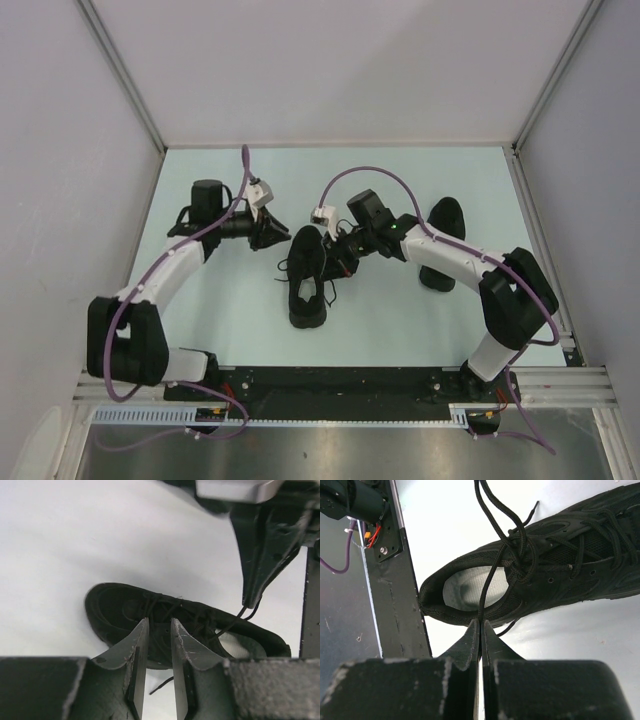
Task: Tie the shoes
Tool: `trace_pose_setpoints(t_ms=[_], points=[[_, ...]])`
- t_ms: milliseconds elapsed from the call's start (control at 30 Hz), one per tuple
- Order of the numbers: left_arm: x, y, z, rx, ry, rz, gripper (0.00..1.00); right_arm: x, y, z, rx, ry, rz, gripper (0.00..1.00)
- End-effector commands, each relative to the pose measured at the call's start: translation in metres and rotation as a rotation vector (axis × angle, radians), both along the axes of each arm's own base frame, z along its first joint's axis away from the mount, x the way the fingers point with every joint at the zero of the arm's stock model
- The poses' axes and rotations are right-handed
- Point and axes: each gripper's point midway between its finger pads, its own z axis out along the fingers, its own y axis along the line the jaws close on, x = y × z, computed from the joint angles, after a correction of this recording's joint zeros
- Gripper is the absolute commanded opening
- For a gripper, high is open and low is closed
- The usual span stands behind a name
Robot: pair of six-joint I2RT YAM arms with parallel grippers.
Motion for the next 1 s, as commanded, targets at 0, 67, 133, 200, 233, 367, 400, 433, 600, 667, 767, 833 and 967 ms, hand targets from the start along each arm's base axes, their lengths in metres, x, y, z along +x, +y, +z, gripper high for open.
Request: trace_pose_setpoints(t_ms=[0, 67, 133, 200, 233, 367, 400, 433, 600, 667, 767, 833, 967], points=[[0.004, -0.016, -0.004, 0.017, -0.025, -0.084, 0.28, 0.001, 0.004, 0.020, 0.049, -0.042, -0.006, 0.00], [0.000, -0.022, -0.011, 0.021, 0.004, -0.121, 0.26, 0.001, 0.006, 0.019, 0.051, -0.040, -0.006, 0.00], [-0.008, -0.026, -0.015, 0.014, 0.035, -0.158, 0.25, 0.003, 0.006, 0.019, 0.053, -0.043, -0.009, 0.00], [-0.008, -0.027, -0.020, 0.029, 0.032, -0.176, 0.24, 0.004, 0.008, 0.018, 0.056, -0.043, -0.011, 0.00], [-0.011, -0.029, -0.023, 0.030, 0.050, -0.188, 0.24, 0.005, 0.008, 0.019, 0.059, -0.045, -0.012, 0.00], [-0.014, -0.031, -0.030, 0.040, 0.074, -0.225, 0.22, 0.011, 0.011, 0.020, 0.068, -0.050, -0.038, 0.00], [-0.015, -0.031, -0.032, 0.042, 0.078, -0.231, 0.22, 0.013, 0.011, 0.021, 0.069, -0.049, -0.045, 0.00], [-0.017, -0.031, -0.034, 0.043, 0.097, -0.237, 0.21, 0.014, 0.011, 0.022, 0.072, -0.050, -0.049, 0.00], [-0.022, -0.027, -0.029, 0.017, 0.108, -0.221, 0.32, 0.012, 0.009, 0.018, 0.060, -0.037, -0.046, 0.00], [-0.012, -0.022, -0.016, -0.015, 0.055, -0.174, 0.38, 0.008, 0.009, 0.015, 0.051, -0.035, -0.035, 0.00], [-0.005, -0.011, 0.006, -0.062, 0.031, -0.099, 0.43, 0.006, 0.008, 0.013, 0.040, -0.031, -0.029, 0.00], [-0.007, -0.005, 0.013, -0.069, 0.013, -0.080, 0.45, 0.005, 0.009, 0.012, 0.038, -0.031, -0.025, 0.00], [-0.030, 0.000, 0.001, -0.018, 0.037, -0.115, 0.46, 0.004, 0.011, 0.012, 0.042, -0.027, -0.022, 0.00]])
